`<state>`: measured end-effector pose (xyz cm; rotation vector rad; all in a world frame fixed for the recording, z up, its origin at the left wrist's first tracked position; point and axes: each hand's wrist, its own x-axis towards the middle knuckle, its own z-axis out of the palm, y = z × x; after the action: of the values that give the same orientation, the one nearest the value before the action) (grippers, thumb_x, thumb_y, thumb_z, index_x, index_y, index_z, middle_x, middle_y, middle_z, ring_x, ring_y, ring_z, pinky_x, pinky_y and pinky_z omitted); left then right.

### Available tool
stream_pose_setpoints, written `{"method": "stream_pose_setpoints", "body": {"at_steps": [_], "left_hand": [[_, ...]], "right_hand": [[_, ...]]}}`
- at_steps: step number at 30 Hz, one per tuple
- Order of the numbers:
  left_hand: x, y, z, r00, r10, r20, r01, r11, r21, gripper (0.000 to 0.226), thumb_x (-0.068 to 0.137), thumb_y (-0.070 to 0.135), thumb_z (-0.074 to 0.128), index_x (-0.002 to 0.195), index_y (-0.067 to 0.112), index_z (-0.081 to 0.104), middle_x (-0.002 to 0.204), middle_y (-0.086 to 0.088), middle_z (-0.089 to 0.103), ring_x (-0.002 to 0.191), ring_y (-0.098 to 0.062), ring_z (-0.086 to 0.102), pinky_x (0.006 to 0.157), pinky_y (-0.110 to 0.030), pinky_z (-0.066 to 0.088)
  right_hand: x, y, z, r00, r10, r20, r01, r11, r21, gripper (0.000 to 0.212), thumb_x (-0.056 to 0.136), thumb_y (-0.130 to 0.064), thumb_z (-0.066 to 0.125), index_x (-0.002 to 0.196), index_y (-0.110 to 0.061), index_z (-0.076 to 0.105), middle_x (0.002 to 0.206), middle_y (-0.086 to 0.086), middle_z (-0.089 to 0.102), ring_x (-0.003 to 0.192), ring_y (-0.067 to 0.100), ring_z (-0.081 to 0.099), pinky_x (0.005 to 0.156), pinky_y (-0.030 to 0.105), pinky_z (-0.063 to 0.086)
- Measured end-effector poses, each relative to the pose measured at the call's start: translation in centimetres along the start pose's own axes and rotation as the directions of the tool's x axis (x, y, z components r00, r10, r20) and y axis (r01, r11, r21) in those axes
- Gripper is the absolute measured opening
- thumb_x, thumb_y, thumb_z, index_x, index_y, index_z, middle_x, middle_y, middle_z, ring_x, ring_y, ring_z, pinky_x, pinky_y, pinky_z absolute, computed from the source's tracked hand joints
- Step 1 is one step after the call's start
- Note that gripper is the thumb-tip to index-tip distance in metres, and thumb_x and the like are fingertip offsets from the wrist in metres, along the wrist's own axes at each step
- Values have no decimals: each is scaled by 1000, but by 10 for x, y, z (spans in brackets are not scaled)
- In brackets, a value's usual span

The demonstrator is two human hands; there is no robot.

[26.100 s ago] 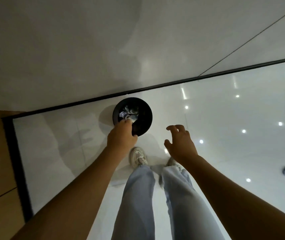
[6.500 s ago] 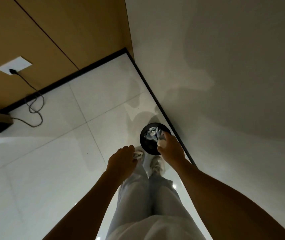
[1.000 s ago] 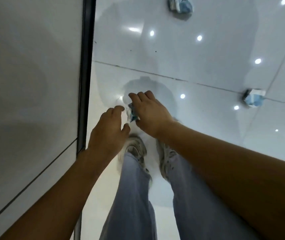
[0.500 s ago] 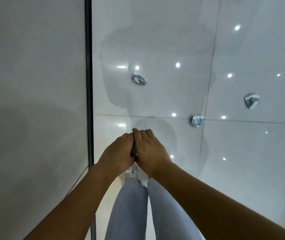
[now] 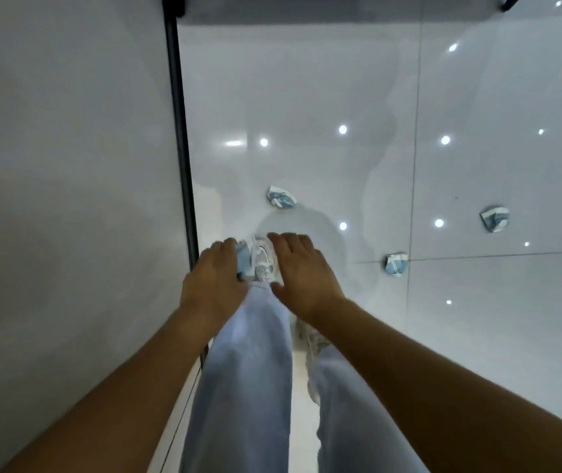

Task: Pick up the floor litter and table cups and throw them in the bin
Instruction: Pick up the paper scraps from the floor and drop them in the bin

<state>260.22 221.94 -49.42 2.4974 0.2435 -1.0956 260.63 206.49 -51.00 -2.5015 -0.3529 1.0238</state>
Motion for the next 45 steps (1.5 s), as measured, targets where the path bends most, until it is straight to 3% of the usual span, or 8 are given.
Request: {"method": "stream_pose_setpoints", "body": {"at_steps": [4,10,15,21,28,35,41,45], "left_hand": [[49,-17,-26,999,-45,-15,45,999,-17,39,76,6,65,113,2,52,112,-18,54,104,-33,52,83,-46,48],[115,-28,-10,999,-26,-26,24,997,-68,27,77,5,61,103,2,51,102,-16,55,94,-33,54,76,-41,47],[171,-42,47,987,63,-150,-78,992,-99,35,77,6,62,110,4,52,104,-12,55,97,-28,51,79,-37,42],[222,-80,111,990,-45,-133,20,983,-183,35,80,8,64,113,9,53,107,-9,56,96,-25,51,77,-30,39],[230,-99,138,995,-52,-83,34,978,-207,47,77,-1,64,121,6,52,110,-12,53,100,-27,51,82,-35,42],[191,-55,100,999,-31,7,32,992,-125,45,78,4,65,120,8,51,110,-12,54,102,-28,51,81,-41,46],[106,36,2,992,85,90,-88,996,31,48,75,-1,58,121,7,48,112,-12,51,104,-29,49,81,-45,47],[37,106,-72,979,168,113,-190,958,215,56,78,0,58,130,12,43,120,-7,49,111,-25,46,78,-38,48]], "right_hand": [[53,19,-4,991,136,9,-135,990,-49,67,85,-20,64,144,-15,31,143,9,38,129,28,36,100,38,40],[118,63,23,964,262,56,-260,965,-32,65,85,-18,62,143,-15,33,143,11,36,128,30,34,99,41,43],[189,109,77,970,234,67,-232,972,-43,71,83,-18,65,144,-21,30,145,10,33,128,32,35,96,40,43],[265,141,148,973,206,105,-193,974,-122,81,83,-18,68,147,-34,23,154,6,17,133,35,28,97,46,44],[272,152,178,987,158,11,-155,978,-142,60,81,3,56,134,-21,42,141,12,31,122,33,35,87,46,51],[205,131,115,982,180,50,-178,984,-28,55,83,7,55,131,-19,45,134,8,36,120,26,38,82,41,54],[90,83,-10,991,127,44,-125,991,-45,61,81,7,58,134,-18,42,137,8,35,120,27,38,81,40,53],[-1,43,-103,976,218,-30,-216,975,45,60,82,5,55,135,-19,42,138,7,35,121,26,37,79,36,51]]}}
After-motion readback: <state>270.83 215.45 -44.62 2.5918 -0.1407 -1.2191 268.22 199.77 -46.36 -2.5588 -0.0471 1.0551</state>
